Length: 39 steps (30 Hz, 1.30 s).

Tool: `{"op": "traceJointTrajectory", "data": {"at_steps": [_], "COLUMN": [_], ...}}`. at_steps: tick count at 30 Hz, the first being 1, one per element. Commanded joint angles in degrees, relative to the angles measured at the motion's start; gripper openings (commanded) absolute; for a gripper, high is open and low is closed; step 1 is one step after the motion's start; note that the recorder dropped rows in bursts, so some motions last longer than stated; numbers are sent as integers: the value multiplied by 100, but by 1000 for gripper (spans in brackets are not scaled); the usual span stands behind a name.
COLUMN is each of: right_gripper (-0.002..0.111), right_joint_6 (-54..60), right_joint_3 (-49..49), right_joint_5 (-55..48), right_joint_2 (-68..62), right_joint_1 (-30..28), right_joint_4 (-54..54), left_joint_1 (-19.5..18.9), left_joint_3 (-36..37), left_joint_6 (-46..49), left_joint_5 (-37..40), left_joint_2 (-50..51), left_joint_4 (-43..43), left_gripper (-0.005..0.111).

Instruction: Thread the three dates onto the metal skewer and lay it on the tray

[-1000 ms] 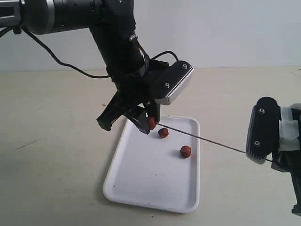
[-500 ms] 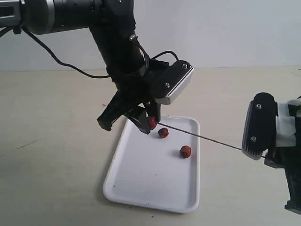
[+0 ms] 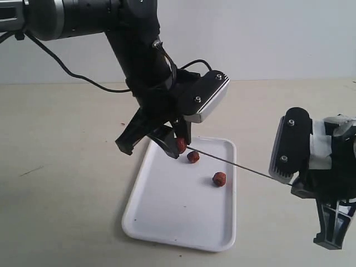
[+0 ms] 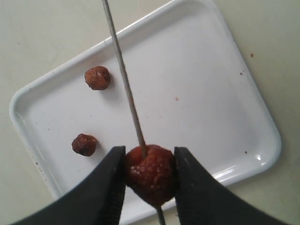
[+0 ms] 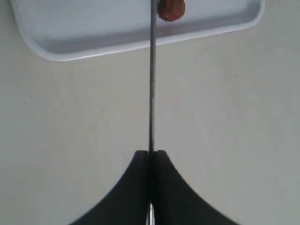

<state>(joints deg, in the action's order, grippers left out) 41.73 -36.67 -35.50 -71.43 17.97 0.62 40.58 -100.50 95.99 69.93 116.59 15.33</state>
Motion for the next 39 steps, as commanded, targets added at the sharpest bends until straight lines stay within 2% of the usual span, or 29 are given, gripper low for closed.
{"op": "traceJointTrajectory", "data": {"at_steps": [1, 10, 16, 31, 39], "right_gripper": [0, 0, 0, 0, 0], "right_joint_6": [390, 589, 1122, 1122, 1111], "right_joint_3": [-262, -465, -716, -716, -716], "right_joint_5": [179, 430, 441, 441, 441], "right_joint_2": [-115, -549, -549, -549, -549], "right_joint_1": [5, 5, 5, 5, 5], "right_joint_4": [-741, -1010, -1769, -1769, -1767], "left_joint_1": [12, 12, 12, 12, 12], "left_joint_3": [4, 4, 4, 4, 4], "left_joint_6": [138, 184, 211, 173, -518], "left_joint_5": [3, 3, 3, -14, -396], "left_joint_2": [40, 90, 90, 90, 90], "left_joint_4": [228, 470, 479, 479, 547], "left_gripper": [34, 34, 34, 34, 34]}}
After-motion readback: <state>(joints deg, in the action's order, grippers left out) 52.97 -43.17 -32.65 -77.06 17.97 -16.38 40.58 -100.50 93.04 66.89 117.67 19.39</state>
